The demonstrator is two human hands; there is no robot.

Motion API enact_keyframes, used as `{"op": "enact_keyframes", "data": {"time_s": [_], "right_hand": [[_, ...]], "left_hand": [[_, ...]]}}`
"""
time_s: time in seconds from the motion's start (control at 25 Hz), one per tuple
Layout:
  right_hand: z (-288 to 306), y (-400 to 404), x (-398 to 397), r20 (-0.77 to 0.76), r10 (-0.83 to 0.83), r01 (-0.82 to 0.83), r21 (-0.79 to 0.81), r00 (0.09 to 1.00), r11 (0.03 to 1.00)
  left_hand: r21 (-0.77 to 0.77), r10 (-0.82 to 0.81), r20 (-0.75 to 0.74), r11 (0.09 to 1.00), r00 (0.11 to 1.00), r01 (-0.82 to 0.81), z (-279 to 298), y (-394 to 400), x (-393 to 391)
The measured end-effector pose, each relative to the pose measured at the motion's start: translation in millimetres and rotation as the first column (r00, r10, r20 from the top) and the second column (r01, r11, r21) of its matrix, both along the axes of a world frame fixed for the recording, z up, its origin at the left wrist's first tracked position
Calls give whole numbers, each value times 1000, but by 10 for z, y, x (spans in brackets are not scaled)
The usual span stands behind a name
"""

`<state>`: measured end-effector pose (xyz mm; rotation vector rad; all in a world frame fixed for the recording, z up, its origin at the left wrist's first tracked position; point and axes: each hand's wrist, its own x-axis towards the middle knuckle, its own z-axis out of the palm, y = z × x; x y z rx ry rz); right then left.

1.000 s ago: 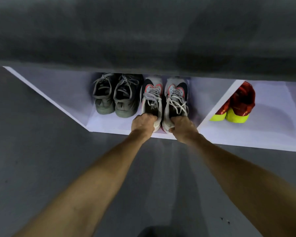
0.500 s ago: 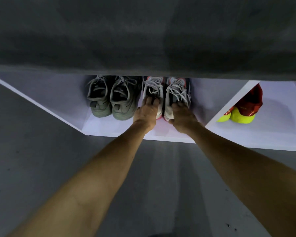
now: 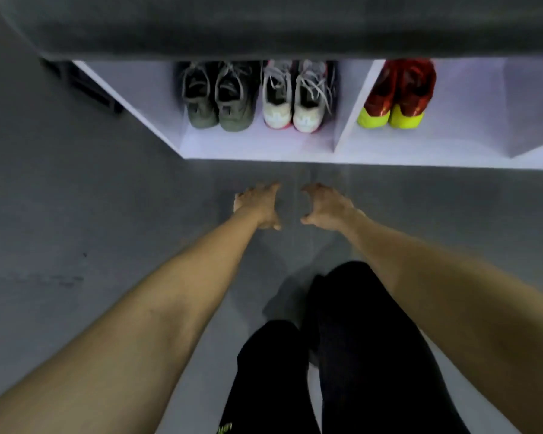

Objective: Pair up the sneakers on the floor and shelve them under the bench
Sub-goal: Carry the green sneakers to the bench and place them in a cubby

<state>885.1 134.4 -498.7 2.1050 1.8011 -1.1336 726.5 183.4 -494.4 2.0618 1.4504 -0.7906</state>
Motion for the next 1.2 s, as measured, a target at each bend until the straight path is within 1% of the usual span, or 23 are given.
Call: {"op": "enact_keyframes", "data": {"time_s": [0.08,0.16,0.4,0.48,0.6,0.68,0.8,0.88,0.96,1.08,1.2], "right_hand": [[402,-343,-79,-40,9,-14,-135,999,991],[858,-536,-138,-62,16,-28,-189,998,982],[2805,-534,-223,-84,65,-76,-136,994,988],[3343,-476,-221,-96,93,-103,-108,991,989],[4110,-377,-264,-103,163,-172,-82,981,982],[4460,-288,-344,-77,234,-239,-57,969,969],[4782,-134,-553,-79,326,-326,10,942,945],[4930,-9,-781,-76,412,-410,41,908,911],[5043,125,-1034,-76,463,-460,53,883,886],[5131,315,-1448,-98,530,-527,62,842,848],[5194,516,-1874,-135,576,-577,39,806,816]], "left_hand": [[-73,-5,-51,997,999,1,412,-340,-109],[-83,0,-42,997,999,-3,862,-577,-204],[-135,69,-8,988,998,-69,2820,-773,-479],[-136,117,12,984,993,-114,3342,-795,-541],[-94,223,55,972,973,-217,4135,-792,-666],[-70,324,79,945,943,-319,4540,-776,-792],[-67,484,103,875,869,-479,4887,-788,-1024],[-52,594,128,803,794,-593,5025,-837,-1236],[-32,676,146,733,722,-679,5139,-859,-1466],[-33,766,153,636,625,-771,5244,-878,-1849],[-33,816,177,564,551,-825,5250,-847,-2255]]}}
